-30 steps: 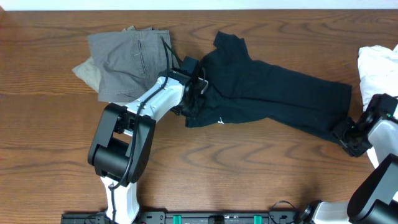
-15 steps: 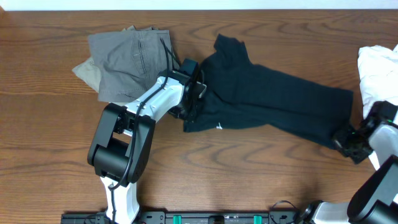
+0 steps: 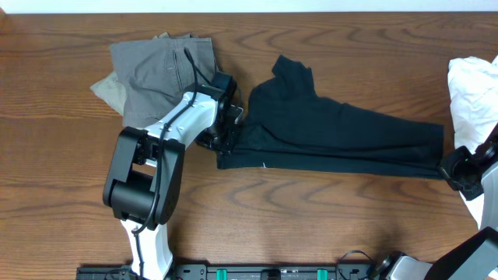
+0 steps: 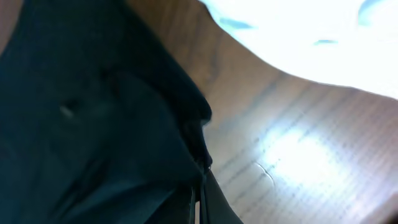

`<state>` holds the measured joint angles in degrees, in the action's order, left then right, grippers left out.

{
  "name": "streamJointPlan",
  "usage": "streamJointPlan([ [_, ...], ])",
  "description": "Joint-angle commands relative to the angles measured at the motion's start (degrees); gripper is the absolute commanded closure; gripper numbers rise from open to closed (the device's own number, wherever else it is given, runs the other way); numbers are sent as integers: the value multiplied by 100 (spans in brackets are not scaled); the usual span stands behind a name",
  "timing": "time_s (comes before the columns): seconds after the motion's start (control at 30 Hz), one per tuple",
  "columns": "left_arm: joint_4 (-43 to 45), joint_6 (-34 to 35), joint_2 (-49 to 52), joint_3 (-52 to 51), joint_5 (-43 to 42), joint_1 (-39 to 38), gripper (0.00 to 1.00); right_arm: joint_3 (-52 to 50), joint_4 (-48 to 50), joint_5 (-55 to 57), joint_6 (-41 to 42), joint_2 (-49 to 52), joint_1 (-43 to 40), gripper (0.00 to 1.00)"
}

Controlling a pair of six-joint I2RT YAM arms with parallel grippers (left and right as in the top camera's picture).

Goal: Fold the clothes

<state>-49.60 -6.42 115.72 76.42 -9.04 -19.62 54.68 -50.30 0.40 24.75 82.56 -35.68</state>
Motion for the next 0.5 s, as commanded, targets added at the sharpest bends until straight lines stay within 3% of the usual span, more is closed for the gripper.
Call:
streamJointPlan([
  [0.0, -111, -57, -170, -55, 262, 118, 94, 28, -122, 573, -81, -4, -26, 97],
  [0.13, -136, -55, -343, -55, 260, 118, 90, 22, -247, 579, -79, -4, -26, 88],
  [0.2, -160, -55, -369, -55, 260, 118, 76, 17, -291, 529, -79, -4, -24, 70],
  [0.27, -201, -55, -369, -55, 260, 118, 62, 15, -302, 511, -76, -4, -24, 59],
  [0.37, -234, -55, -369, -55, 260, 118, 43, 15, -273, 284, -79, -7, -26, 56],
  [0.47, -280, -52, -376, -48, 214, 118, 42, 15, -125, -310, -330, -7, -24, 57],
])
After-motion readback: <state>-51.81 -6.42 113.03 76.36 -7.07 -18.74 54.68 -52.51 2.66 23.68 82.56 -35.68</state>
